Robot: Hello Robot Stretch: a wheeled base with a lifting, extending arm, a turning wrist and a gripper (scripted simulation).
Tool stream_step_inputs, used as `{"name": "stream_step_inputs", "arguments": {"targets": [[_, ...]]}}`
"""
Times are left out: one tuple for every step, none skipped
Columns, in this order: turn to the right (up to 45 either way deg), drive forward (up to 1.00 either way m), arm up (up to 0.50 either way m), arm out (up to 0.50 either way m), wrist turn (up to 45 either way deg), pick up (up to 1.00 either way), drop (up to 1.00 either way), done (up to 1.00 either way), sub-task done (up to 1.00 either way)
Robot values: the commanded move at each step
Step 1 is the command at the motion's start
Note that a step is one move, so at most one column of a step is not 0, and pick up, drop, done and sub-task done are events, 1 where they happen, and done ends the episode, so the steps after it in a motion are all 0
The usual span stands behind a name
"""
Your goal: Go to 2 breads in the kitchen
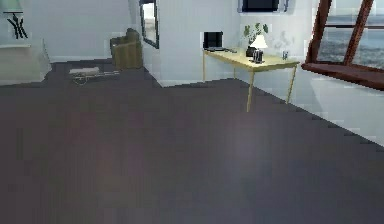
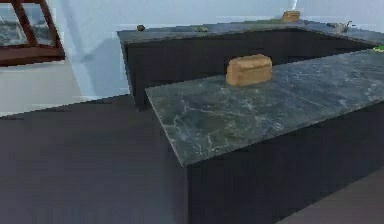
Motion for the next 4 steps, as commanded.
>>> {"name": "stream_step_inputs", "arguments": {"targets": [[18.0,0.0,0.0,0.0,0.0,0.0,0.0,0.0,0.0],[0.0,0.35,0.0,0.0,0.0,0.0,0.0,0.0,0.0],[45.0,0.0,0.0,0.0,0.0,0.0,0.0,0.0,0.0],[3.0,0.0,0.0,0.0,0.0,0.0,0.0,0.0,0.0]]}}
